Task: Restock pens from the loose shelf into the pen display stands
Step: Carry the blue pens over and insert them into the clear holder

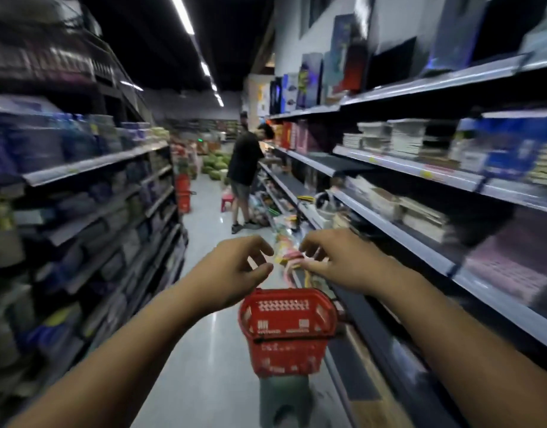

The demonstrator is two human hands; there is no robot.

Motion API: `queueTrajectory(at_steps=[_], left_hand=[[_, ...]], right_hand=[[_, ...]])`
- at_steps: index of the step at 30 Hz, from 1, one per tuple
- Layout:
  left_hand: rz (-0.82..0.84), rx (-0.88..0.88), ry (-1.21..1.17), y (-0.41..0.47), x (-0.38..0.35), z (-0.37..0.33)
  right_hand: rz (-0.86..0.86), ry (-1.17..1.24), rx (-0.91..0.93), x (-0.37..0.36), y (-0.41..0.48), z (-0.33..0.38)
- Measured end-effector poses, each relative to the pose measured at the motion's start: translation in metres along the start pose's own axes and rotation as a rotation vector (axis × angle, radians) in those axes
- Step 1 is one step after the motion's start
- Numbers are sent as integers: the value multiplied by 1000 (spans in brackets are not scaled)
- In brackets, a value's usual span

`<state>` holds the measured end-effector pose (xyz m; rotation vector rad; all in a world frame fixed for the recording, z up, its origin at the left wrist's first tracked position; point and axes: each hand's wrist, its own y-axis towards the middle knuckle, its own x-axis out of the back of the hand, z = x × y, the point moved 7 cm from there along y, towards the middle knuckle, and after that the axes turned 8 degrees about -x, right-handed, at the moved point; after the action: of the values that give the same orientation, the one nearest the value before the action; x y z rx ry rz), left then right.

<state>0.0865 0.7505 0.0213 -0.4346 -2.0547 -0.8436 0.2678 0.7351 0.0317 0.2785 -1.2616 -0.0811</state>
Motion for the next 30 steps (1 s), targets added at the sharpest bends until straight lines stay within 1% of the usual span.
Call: queueTrajectory(at_steps=[3,5,12,16,19,23,30], left_hand=[[-67,33,10,56,31,68],[-86,64,33,94,54,109],[-131,98,103,215,114,245],[-161,92,97,271,130,329],[-163,76,94,315,137,399],[-132,34,99,382,151,491],[-59,-30,99,515,181,624]], right_hand=[[13,98,49,-12,95,6],[16,121,78,-13,160,13],[10,82,198,-22,374,49],[-16,136,202,-47,476,59],[-39,121,214,-76,552,64],[-52,89,184,-109,658,70],[-107,44,100,-134,826,74]])
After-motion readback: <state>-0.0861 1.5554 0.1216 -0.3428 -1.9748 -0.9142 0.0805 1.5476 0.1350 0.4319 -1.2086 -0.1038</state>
